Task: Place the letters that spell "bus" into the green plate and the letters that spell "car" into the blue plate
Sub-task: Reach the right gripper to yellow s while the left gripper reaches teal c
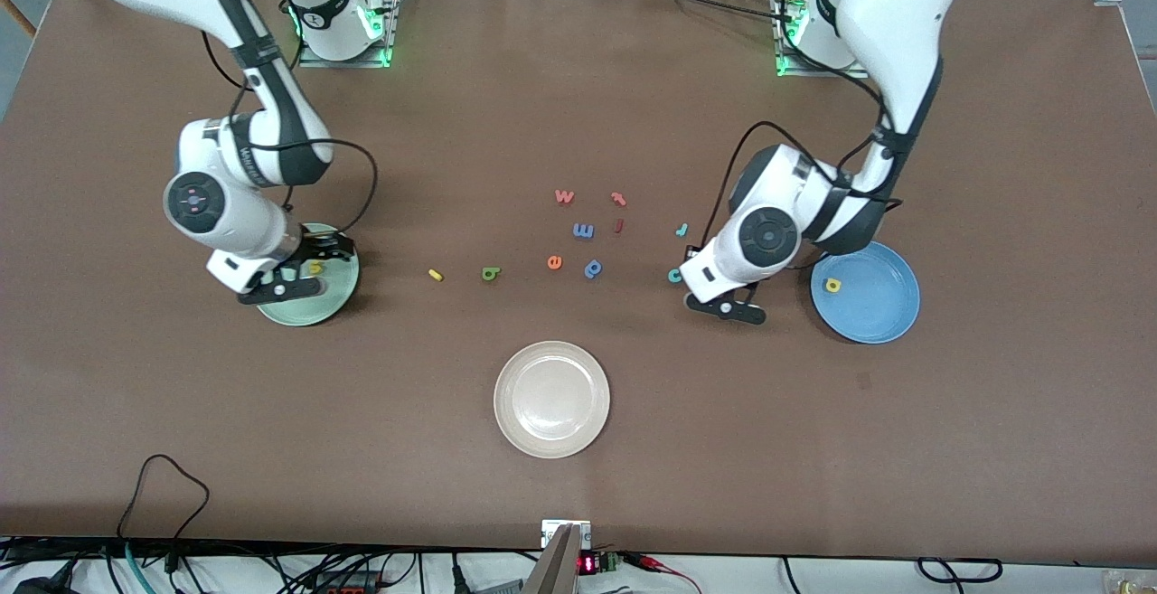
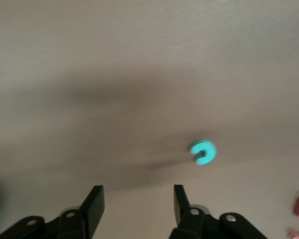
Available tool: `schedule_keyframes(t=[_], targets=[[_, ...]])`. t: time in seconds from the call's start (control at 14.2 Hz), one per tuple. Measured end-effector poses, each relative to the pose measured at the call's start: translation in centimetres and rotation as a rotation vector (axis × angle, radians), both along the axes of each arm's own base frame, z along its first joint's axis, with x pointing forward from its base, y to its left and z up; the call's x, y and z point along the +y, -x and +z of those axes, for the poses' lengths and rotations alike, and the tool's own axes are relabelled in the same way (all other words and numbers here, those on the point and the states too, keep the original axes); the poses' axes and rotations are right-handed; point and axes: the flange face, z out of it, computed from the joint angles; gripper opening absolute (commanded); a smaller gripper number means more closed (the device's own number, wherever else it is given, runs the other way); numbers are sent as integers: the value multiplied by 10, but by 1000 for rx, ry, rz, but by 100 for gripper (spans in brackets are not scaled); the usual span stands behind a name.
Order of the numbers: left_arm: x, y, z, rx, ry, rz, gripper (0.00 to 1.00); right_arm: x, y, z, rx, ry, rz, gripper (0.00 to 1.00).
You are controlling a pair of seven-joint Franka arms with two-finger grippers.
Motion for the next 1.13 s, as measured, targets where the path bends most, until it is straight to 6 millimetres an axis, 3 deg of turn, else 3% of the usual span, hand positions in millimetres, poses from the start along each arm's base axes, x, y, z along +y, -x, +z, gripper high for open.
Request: schedule_keyframes(t=[0.21,0.49,0.78,1.13], targets=[[-22,3,-11,3,-7,18,62,70,9,5,-43,-13,82,94],[-20,-2,-13,-10,-15,81,63,127,13,-3,-60,1,201,67],[-27,-8,-7,-65,9,127,65,138,10,-29,-84,40,283,56],[-39,-5,-17,-85,37,124,65,145,13,-54,-84,36,300,56]])
